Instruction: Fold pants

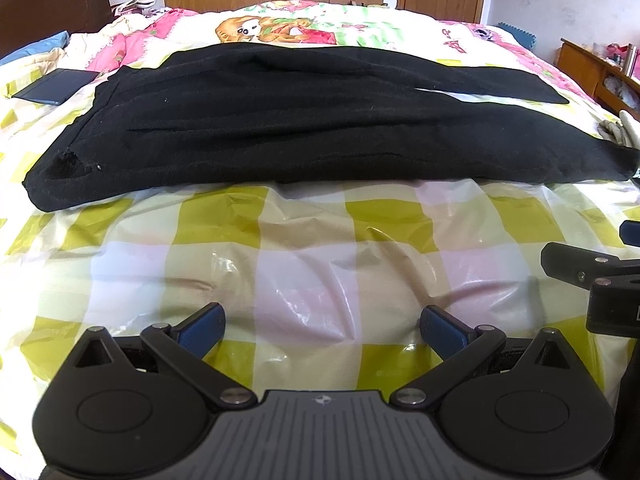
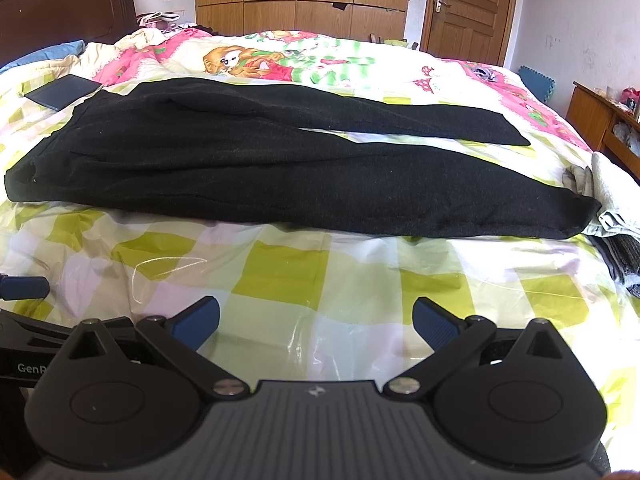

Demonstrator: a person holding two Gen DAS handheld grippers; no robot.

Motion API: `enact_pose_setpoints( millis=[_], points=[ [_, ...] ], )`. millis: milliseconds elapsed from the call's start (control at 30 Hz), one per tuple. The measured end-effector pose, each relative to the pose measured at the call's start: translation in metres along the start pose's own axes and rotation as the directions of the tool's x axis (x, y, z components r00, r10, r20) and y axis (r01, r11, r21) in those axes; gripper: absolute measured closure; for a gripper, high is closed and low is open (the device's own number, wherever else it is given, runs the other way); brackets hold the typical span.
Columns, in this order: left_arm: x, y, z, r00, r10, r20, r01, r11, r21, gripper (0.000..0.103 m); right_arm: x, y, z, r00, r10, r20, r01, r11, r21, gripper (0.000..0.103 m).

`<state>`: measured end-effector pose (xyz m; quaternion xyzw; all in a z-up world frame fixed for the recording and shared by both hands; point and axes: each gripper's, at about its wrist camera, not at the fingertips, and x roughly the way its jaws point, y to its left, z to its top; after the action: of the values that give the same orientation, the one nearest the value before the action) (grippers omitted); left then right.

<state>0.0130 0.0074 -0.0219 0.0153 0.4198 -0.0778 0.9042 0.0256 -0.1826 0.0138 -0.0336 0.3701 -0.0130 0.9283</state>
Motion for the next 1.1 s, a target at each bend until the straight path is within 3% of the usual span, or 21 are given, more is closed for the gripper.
enact_pose_setpoints(
  millis=[767, 1100],
  points=[
    [0.001, -0.001, -0.007, 1.000, 0.006, 0.002, -0.006, 1.000, 0.024, 0.000, -0.001, 0.000, 0.001, 1.000, -0.002, 0.003, 0.002, 1.000, 0.001, 0.001],
    [-0.012, -0.003, -0.003, 0.998, 0.020, 0.066, -0.023, 0.999, 0.043, 0.000, 0.000, -0.001, 0.005, 1.000, -0.004, 0.018, 0.004, 1.000, -0.009, 0.001]
  ],
)
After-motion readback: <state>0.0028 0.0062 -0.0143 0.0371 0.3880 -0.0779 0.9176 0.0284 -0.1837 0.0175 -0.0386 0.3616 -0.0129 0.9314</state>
